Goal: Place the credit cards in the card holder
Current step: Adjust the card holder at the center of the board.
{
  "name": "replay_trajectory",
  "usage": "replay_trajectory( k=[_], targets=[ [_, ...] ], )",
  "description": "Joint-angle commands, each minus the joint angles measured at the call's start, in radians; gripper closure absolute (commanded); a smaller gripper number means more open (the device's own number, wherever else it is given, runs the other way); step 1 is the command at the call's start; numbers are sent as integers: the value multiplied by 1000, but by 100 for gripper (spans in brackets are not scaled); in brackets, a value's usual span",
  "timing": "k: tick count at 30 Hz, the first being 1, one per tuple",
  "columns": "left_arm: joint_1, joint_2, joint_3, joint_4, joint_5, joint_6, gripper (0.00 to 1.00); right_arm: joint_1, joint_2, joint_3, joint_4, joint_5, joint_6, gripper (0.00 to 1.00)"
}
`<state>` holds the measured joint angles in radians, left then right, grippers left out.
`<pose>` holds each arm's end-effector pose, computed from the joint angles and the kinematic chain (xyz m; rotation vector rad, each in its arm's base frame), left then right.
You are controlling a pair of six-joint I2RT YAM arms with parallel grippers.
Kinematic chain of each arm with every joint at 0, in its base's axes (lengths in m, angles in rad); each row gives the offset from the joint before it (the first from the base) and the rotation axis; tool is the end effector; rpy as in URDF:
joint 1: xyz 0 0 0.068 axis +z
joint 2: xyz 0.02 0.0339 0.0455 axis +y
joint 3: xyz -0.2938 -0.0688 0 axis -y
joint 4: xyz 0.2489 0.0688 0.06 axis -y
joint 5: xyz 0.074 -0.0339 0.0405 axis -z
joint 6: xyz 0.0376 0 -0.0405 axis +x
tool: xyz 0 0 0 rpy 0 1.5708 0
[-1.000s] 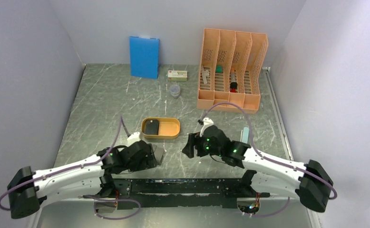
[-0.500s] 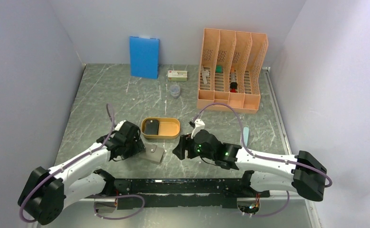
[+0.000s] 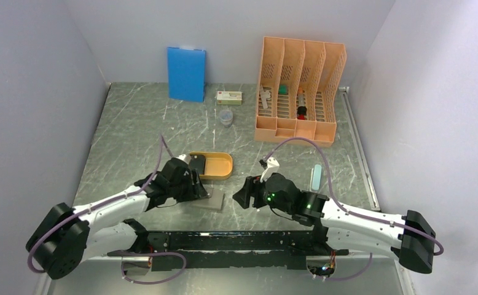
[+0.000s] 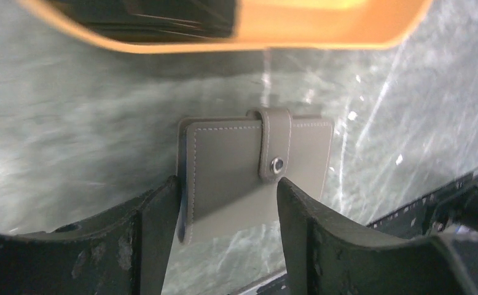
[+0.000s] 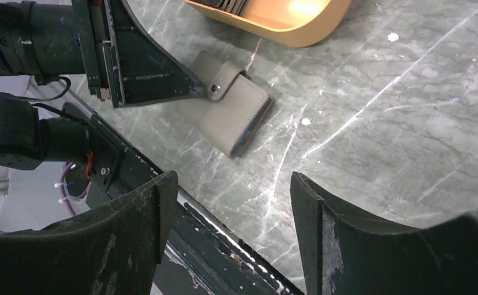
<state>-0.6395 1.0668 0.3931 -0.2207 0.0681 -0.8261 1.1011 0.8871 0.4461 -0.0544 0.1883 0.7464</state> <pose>0.1428 -0.1094 0.1754 -0.2113 2.5923 -0.6777 0.0890 0.1597 0.2365 -0.2652 2.1794 0.9181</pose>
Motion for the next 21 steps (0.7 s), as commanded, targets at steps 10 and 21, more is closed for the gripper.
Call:
replay_trajectory(
  k=[10,21],
  targets=[
    [-274,288,189,211,24,70,36,7,-84,-35,-101,41,47,29],
    [-306,6,138,-2,-126,-24,27,-15,25,-41,-38,126,127,34]
  ],
)
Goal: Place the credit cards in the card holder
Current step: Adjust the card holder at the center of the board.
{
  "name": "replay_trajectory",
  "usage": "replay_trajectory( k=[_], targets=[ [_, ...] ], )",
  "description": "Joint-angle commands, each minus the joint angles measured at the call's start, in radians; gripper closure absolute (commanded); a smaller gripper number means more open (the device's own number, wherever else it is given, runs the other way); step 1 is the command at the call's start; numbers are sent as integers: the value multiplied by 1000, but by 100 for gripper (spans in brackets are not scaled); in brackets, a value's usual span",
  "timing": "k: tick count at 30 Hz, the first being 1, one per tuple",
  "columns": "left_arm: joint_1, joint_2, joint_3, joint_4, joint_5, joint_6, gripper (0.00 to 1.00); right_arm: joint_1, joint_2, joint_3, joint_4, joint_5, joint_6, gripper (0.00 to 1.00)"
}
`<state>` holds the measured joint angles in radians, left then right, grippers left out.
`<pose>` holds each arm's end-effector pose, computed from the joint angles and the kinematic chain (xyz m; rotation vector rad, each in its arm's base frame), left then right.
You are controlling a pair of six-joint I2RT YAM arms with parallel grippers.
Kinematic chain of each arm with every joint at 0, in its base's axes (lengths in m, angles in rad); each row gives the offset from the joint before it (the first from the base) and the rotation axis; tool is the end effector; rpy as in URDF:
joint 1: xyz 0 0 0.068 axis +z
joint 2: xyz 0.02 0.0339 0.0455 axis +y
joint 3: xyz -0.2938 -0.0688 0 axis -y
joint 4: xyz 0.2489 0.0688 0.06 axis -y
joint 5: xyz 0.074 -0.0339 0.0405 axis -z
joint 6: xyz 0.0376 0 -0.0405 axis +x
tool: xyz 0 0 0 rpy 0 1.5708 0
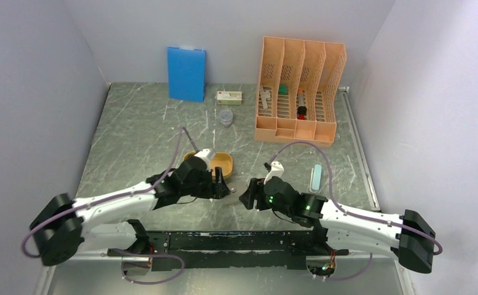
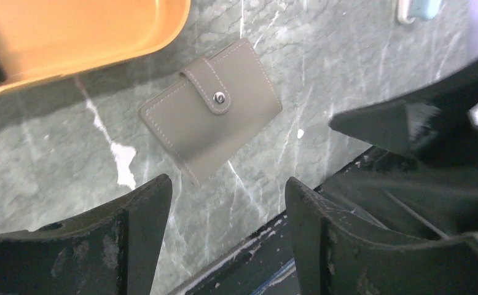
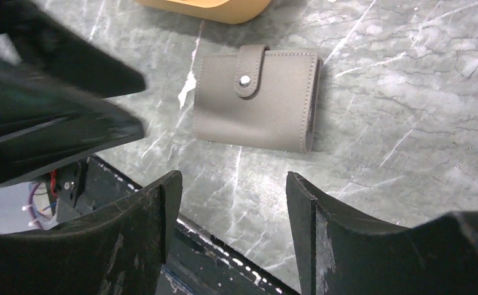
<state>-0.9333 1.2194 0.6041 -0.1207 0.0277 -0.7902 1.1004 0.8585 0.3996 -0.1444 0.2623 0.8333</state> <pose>0.1417 -0.1930 0.2198 0.1927 2.4757 -0.8582 0.0851 0.1458 0.2168 -0.1461 2.2663 0.8100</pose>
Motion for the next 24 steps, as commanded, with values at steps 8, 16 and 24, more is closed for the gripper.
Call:
replay_trajectory(
  k=[8,16,24],
  targets=[
    [-20,-486,-232,-249,-150,-172,21,-258,182,-73,323,-199,47,34],
    [-24,-517,-229,-249,-151,-127,3,-270,317,-104,505,-311,52,33],
    [-23,-490,-265,-164,-88,-114,4,-239,314,-190,592,-336,111,39]
  ],
)
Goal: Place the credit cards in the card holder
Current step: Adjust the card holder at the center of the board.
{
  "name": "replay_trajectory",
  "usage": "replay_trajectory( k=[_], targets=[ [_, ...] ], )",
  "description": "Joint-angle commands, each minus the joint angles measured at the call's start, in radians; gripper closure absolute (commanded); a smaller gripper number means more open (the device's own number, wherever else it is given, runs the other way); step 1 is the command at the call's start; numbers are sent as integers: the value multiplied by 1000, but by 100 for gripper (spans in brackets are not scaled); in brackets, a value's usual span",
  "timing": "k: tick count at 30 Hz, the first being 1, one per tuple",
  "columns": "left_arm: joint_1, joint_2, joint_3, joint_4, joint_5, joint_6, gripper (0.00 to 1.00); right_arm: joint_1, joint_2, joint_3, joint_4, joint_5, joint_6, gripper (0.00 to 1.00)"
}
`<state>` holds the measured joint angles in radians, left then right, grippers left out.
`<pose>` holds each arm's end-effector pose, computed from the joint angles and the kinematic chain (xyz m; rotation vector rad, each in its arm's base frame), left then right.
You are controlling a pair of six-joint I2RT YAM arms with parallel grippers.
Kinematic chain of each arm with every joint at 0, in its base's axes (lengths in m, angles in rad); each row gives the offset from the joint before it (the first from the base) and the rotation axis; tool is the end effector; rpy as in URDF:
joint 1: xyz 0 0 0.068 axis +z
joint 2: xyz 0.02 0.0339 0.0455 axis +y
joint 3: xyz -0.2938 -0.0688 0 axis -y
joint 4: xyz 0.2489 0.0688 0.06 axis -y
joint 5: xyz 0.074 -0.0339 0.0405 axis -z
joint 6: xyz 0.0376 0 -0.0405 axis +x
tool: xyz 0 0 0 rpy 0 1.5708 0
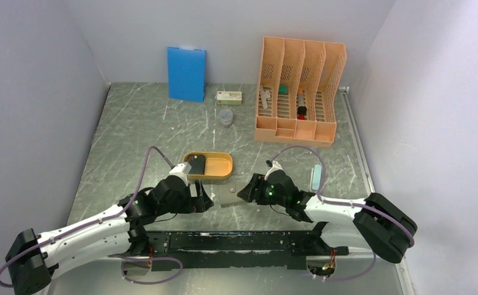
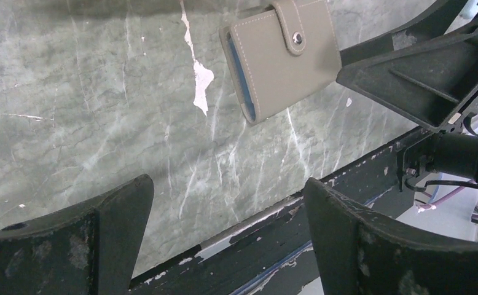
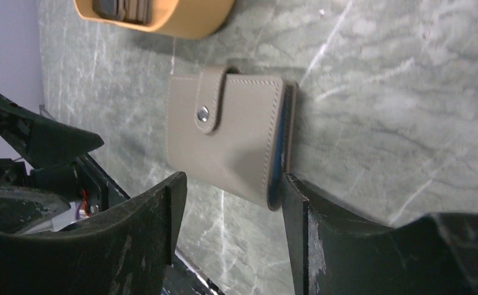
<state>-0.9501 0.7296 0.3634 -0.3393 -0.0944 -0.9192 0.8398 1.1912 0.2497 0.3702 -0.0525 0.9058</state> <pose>0.0841 -0.1116 0.2040 -0.0154 2.4280 -0.8337 0.1320 0.1502 0.1602 0.0437 2.3403 1.0185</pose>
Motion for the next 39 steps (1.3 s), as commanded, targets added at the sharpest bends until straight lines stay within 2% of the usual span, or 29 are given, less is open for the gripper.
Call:
replay_trajectory(
  k=[1,11,14,18,21,26,28,32,39],
  targets=[
    [-6,-1,-31,56,33,11,5,38,-27,-50,79,-11,46,39],
    [-6,-10,-70,65,38,-12,9,250,-5,-73,94,126,153,43],
    [-6,-30,-62,29,19,-13,10,290,-57,-52,19,169,148,43],
    [-6,-63,-56,-16,-5,-23,12,290,-211,-7,-168,256,97,42],
    [-7,-70,-54,-32,-16,-33,14,242,-270,81,-300,312,1,41],
    [-6,-68,-57,-45,-30,-58,17,5,-167,169,-287,146,-155,44],
    [-6,-70,-59,-49,-31,-69,17,-51,-95,212,-266,109,-210,47],
    [-6,-83,-72,-48,-30,-93,18,-107,48,264,-193,48,-270,51],
    [-6,-76,-102,15,8,-107,20,-121,232,253,-57,-45,-255,58]
  ],
)
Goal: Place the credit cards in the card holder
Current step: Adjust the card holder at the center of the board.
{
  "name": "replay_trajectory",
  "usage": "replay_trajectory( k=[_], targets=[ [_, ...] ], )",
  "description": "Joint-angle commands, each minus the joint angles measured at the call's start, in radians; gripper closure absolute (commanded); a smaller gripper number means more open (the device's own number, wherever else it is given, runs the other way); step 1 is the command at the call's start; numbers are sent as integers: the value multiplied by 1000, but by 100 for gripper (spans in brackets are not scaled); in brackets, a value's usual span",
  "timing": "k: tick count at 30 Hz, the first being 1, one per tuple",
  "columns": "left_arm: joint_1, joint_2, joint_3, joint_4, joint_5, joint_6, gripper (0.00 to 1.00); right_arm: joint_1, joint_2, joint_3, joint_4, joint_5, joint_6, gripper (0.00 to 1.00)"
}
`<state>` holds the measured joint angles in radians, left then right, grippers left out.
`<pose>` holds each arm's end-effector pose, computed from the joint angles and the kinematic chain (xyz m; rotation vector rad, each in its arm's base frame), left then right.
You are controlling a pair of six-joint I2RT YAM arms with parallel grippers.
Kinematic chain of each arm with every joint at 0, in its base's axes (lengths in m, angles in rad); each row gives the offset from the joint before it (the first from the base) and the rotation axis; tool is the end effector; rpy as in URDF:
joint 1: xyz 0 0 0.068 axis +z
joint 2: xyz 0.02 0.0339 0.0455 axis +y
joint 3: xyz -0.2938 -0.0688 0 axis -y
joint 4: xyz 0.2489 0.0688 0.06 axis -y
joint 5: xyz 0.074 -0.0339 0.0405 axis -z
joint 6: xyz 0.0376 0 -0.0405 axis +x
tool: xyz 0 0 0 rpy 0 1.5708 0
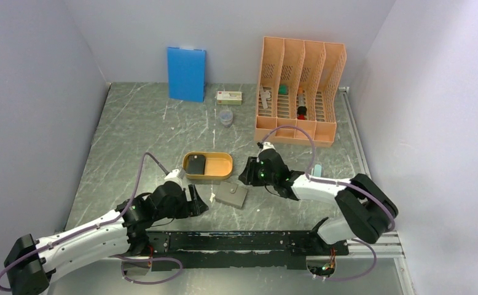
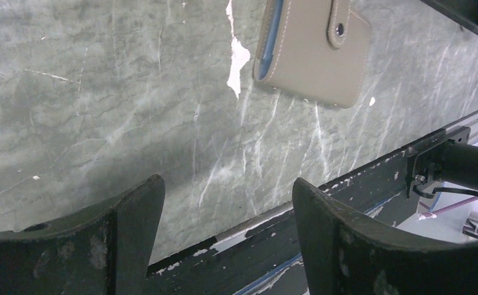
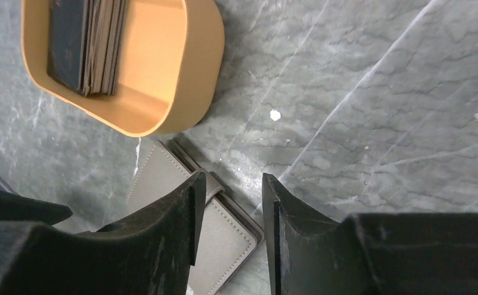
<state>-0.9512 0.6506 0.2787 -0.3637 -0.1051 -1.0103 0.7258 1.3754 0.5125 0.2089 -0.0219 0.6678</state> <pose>0.0743 -0.0974 0.1821 -0.1304 2.4631 -0.8369 0.1931 0.1725 0.1837 -0.0806 2.3405 0.7613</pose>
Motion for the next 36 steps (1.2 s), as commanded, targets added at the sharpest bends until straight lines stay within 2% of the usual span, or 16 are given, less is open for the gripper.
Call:
replay_trajectory(
  k=[1,5,13,20,23,29,34,36],
  targets=[
    [-5,7,-19,47,22,-14,20,-6,54,-21,123,-88,-10,59],
    [-5,39,-14,84,37,1,20,11,50,-70,161,-114,13,63],
    [-6,167,-10,206,87,29,21,104,-14,-199,163,-68,68,72],
    [-5,268,10,276,96,48,22,281,-123,-236,95,80,162,73],
    [-5,280,39,253,88,58,23,314,-177,-224,24,132,182,71],
    [-4,263,111,194,6,80,24,321,-297,-118,-199,254,133,60],
    [-2,363,161,250,-8,68,26,323,-232,17,-317,304,79,56],
    [0,427,183,277,3,58,31,326,-176,62,-341,319,76,55]
  ],
)
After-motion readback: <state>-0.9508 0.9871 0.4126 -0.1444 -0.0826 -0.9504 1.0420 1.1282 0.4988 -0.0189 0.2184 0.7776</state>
